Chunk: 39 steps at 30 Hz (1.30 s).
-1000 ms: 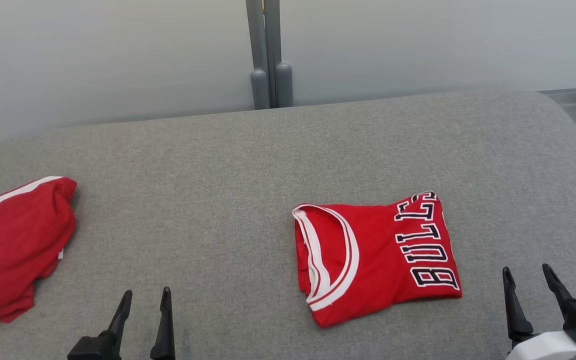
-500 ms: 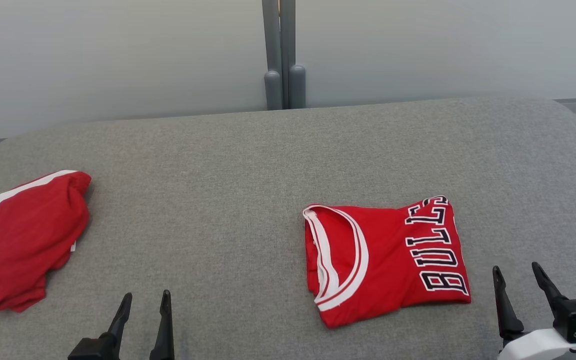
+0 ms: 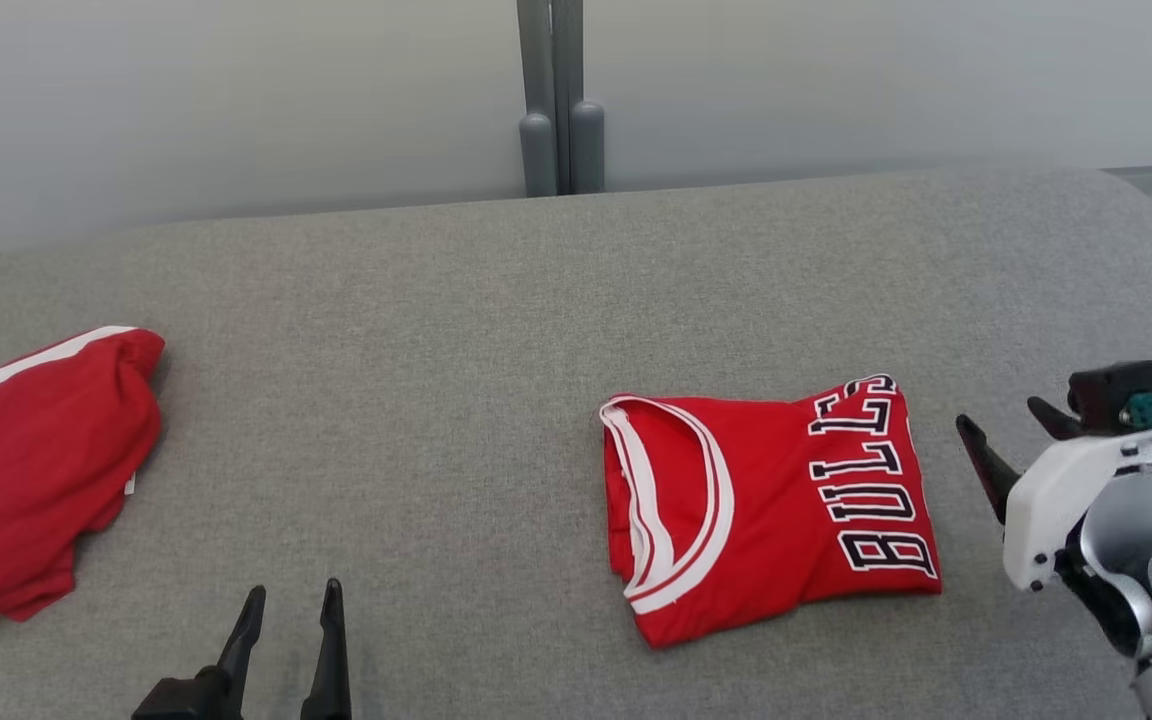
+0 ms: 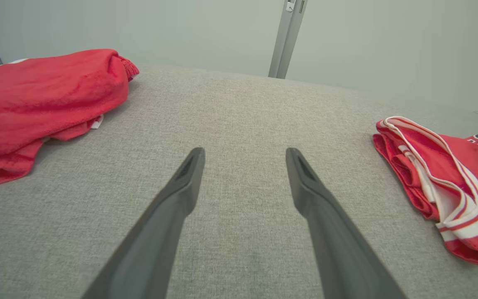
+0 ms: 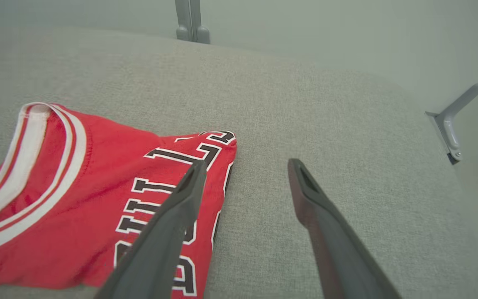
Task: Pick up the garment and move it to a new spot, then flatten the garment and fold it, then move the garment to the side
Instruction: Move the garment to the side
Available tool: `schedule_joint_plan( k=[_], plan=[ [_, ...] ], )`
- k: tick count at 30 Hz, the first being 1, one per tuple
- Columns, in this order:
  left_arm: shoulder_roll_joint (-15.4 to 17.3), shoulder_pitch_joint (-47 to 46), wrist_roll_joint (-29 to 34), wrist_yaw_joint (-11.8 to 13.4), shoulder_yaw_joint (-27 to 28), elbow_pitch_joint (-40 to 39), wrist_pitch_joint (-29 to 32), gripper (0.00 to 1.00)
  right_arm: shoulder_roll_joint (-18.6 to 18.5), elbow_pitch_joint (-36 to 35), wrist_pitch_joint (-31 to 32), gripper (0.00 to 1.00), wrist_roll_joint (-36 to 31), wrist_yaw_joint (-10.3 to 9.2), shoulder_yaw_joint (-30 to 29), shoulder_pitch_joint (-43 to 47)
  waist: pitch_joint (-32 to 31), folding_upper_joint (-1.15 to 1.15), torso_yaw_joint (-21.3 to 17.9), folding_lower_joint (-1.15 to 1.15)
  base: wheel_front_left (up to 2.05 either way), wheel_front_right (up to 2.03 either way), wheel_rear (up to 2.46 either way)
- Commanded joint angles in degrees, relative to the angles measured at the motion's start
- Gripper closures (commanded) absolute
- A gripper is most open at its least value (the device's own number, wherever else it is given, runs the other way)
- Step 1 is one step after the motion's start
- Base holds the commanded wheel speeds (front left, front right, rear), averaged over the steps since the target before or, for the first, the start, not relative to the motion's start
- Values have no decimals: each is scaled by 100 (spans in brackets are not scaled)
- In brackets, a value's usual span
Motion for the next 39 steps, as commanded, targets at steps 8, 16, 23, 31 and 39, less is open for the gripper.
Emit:
schedule_joint_plan(
  k=[8,16,23,31,39],
  plan=[
    [7,-342,-32,2,-133,42,-17,0,-20,840,1366,0,738,-9,152,-598,442,0,168,0,0,0,0],
    [7,-443,-13,-8,-113,60,-17,0,341,1834,1109,0,1123,-9,156,-946,549,0,291,0,0,0,0],
    [7,-436,-63,-10,-166,42,-17,0,532,2411,1022,38,1345,-7,121,-1182,595,0,279,0,0,0,0],
    [5,-413,-109,41,-134,-43,-16,0,617,2446,697,100,1878,-5,481,-1485,639,0,-42,0,0,0,0],
    [6,-536,17,38,-33,-204,-17,0,398,2353,351,100,2073,-11,857,-1820,938,0,-1001,0,0,0,0]
  ],
)
